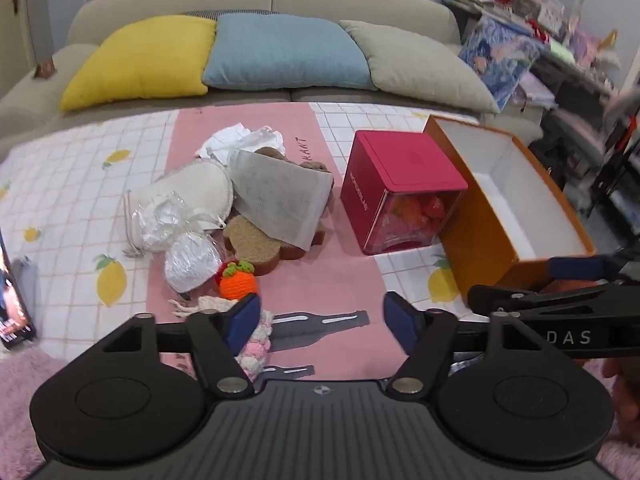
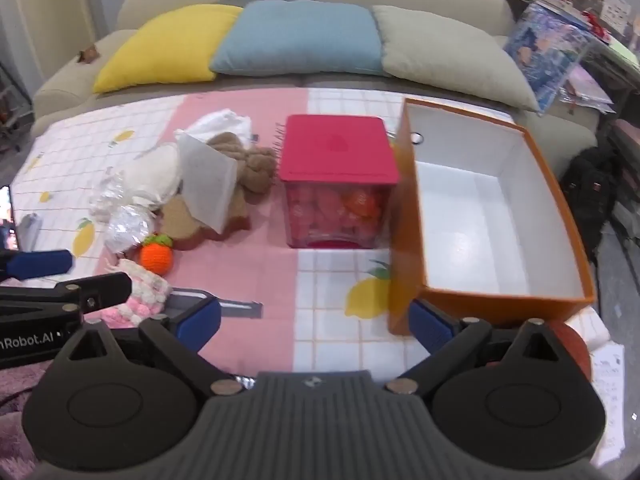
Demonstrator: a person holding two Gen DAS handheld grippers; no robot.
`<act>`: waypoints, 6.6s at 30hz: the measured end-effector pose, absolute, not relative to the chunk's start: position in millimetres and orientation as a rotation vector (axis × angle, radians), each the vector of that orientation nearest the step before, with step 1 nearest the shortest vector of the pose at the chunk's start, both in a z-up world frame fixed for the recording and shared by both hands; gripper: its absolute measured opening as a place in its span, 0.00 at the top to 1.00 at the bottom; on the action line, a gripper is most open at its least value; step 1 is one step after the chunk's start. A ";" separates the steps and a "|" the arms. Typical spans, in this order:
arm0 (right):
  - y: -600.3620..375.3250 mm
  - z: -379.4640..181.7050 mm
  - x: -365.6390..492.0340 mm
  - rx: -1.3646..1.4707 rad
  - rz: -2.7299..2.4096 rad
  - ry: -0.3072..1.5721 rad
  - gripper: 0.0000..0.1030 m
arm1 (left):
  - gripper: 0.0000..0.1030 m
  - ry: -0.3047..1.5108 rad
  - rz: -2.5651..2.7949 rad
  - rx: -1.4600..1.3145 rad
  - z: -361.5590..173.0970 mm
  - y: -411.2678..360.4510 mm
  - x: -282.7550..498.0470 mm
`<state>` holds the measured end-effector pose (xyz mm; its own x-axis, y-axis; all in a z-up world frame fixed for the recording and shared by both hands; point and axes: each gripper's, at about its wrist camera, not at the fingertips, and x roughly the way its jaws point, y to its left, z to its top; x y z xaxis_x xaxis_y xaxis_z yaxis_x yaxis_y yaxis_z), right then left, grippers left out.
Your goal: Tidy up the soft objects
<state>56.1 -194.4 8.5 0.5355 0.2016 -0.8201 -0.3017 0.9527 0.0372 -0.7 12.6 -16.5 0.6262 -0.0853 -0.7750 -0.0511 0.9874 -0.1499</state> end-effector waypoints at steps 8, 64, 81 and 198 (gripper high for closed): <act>-176.4 -16.4 79.1 -0.131 0.421 1.005 0.34 | 0.36 0.925 -0.010 -0.269 -36.1 57.9 10.1; -53.2 -94.5 124.3 -0.264 0.720 0.976 0.50 | 0.68 0.966 0.144 -0.173 -50.8 112.6 62.5; -30.9 -129.3 104.4 -0.203 0.846 1.161 0.50 | 0.68 1.152 0.139 -0.208 -105.0 107.8 50.3; -128.5 -50.7 90.3 -0.267 0.551 0.725 0.15 | 0.21 0.835 0.077 -0.245 -26.6 52.3 57.4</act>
